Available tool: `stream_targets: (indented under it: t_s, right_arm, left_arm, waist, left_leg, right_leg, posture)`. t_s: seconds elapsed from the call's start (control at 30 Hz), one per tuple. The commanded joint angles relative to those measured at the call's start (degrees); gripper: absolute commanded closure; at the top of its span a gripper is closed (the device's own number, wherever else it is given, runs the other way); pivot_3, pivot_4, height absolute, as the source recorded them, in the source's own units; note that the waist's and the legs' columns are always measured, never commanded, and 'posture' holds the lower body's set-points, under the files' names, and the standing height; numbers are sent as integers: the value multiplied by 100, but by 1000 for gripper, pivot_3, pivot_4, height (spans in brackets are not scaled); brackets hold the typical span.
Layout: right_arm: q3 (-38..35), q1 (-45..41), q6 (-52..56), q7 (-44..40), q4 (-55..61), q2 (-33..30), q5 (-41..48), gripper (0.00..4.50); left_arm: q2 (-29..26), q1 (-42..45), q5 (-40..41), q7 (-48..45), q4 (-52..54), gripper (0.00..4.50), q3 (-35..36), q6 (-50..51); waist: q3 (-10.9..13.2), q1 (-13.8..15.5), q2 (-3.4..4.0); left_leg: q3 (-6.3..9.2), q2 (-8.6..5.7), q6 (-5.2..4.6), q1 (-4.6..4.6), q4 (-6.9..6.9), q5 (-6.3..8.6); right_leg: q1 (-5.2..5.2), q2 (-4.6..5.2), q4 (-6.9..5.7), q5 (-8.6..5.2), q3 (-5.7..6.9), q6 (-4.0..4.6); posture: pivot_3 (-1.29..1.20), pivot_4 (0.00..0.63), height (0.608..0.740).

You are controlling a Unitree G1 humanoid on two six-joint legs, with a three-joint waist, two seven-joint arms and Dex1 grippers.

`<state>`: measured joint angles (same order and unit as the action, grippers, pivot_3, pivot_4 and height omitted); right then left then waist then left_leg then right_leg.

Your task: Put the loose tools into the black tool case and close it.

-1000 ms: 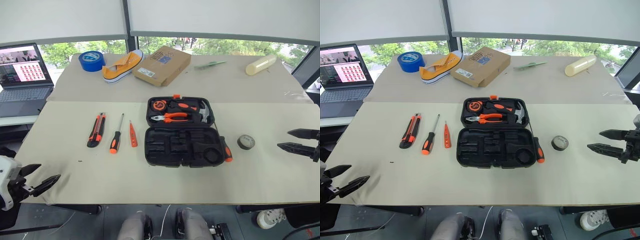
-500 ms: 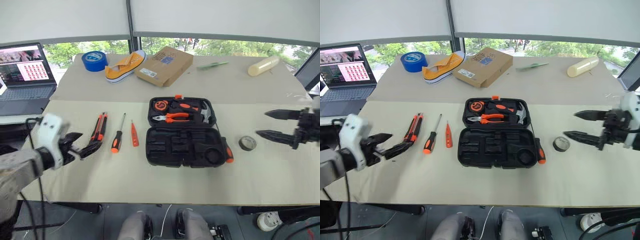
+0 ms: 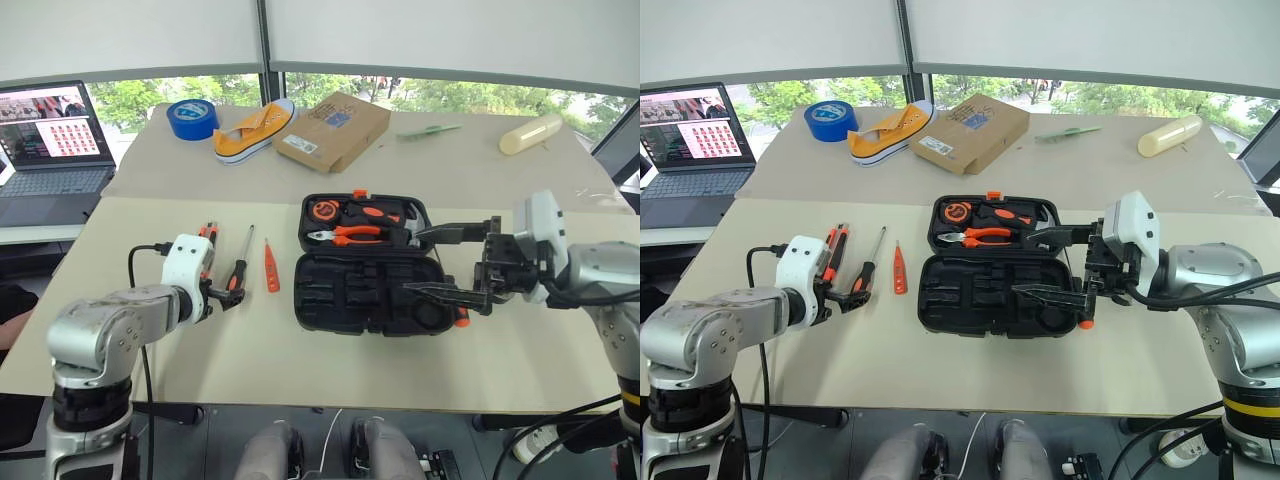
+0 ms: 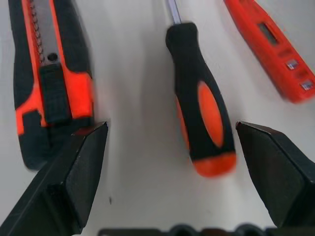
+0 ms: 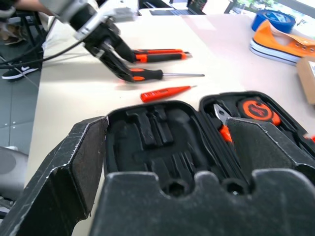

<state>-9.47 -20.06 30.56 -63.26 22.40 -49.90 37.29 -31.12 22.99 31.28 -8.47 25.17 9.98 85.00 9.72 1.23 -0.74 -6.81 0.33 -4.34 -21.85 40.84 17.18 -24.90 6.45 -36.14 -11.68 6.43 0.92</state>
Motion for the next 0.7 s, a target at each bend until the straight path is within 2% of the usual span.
stream_targets:
  t_s: [0.03, 0.1, 0.2, 0.4, 0.47, 0.63, 0.7]
  right_arm:
    - [32, -168, 66, 138, 241, 81, 159, 41]
    - [91, -216, 102, 180, 266, 147, 194, 41]
    - [197, -267, 105, 235, 289, 228, 170, 0]
    - [188, -251, 142, 307, 310, 287, 178, 0]
    - [171, -209, 130, 306, 324, 284, 164, 0]
    - [78, -81, 147, 333, 337, 246, 150, 0]
    - [23, 34, 137, 320, 330, 213, 124, 0]
  left_arm:
    - [15, 131, -270, -111, -220, 54, -427, -495]
    - [-9, 107, -401, -194, -434, 54, -608, -748]
    - [-3, 106, -599, -248, -779, 779, -699, -1056]
    - [132, 224, -642, -375, -937, 3054, -571, -1250]
    - [180, 321, -604, -414, -962, 3594, -504, -1196]
    - [139, 1031, -392, -736, -952, 3590, -238, -1204]
    - [-217, 1510, -281, -1336, -887, 3590, -474, -1509]
  waist:
    - [0, 0, -1]
    - [-1, 0, 0]
    - [-1, 23, 1]
    - [-1, 92, 1]
    - [-1, 112, 1]
    - [4, 113, -8]
    - [17, 116, -30]
  left_leg:
    - [0, 0, 0, 1, 0, 0]
    - [0, 1, 0, 3, -1, 0]
    - [0, 2, 2, 13, -1, -1]
    - [10, 1, 14, 44, -2, 6]
    - [14, 0, 18, 43, -1, 9]
    - [21, 0, 12, 33, 0, 6]
    - [29, 3, 6, 18, 3, 2]
  right_leg:
    - [1, 0, 1, 0, 0, 0]
    - [1, -1, -1, 0, 0, 0]
    - [8, 0, -3, 0, 0, 1]
    - [46, 9, 5, -1, 6, 0]
    - [48, 12, 7, -1, 10, 0]
    - [48, 13, 9, 0, 24, 0]
    - [40, 11, 9, 0, 38, 0]
  posture:
    - [0, 150, 731]
    - [0, 150, 731]
    - [0, 150, 731]
    - [0, 150, 731]
    - [0, 150, 731]
    - [0, 150, 731]
    - [0, 150, 731]
